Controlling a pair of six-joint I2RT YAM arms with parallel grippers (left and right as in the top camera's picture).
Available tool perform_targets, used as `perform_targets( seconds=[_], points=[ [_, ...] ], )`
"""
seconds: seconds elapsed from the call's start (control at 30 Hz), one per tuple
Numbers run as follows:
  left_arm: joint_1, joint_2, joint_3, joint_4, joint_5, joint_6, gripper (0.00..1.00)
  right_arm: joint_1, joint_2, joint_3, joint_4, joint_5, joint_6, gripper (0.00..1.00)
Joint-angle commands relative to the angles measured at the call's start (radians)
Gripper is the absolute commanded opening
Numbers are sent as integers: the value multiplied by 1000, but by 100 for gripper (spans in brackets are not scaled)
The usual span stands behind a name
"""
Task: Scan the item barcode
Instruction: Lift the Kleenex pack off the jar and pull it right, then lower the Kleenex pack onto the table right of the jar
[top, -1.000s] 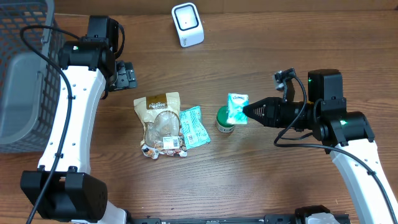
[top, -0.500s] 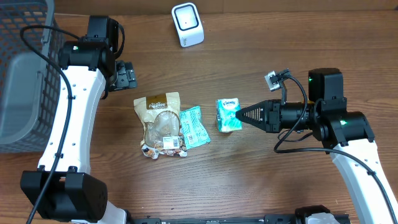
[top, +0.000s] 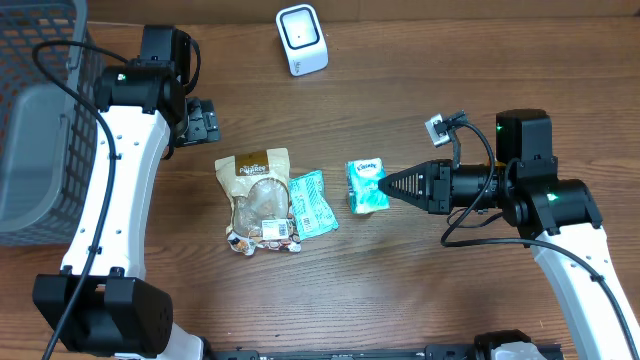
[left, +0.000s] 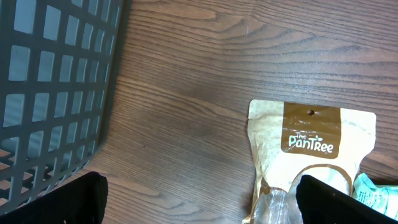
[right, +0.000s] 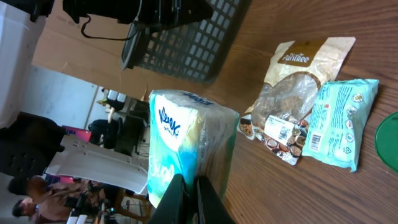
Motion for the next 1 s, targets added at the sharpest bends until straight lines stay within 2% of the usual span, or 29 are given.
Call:
perform_targets(
  seconds=[0.0, 0.2, 0.37, 0.43, 0.8, 0.97],
  points=[
    [5, 4, 14, 1, -13, 7, 100, -3, -19, 27, 18, -49, -11, 4],
    [5, 4, 14, 1, -13, 7, 100, -3, -19, 27, 103, -179, -11, 4],
    [5, 4, 14, 1, -13, 7, 100, -3, -19, 27, 282, -411, -6, 4],
    [5, 4, 14, 1, -13, 7, 100, -3, -19, 27, 335, -449, 26, 4],
    [5, 4, 14, 1, -13, 7, 99, -3, -19, 27, 485, -446, 317, 4],
    [5, 4, 14, 1, -13, 7, 100, -4, -19, 24, 450, -444, 299, 4]
  ],
)
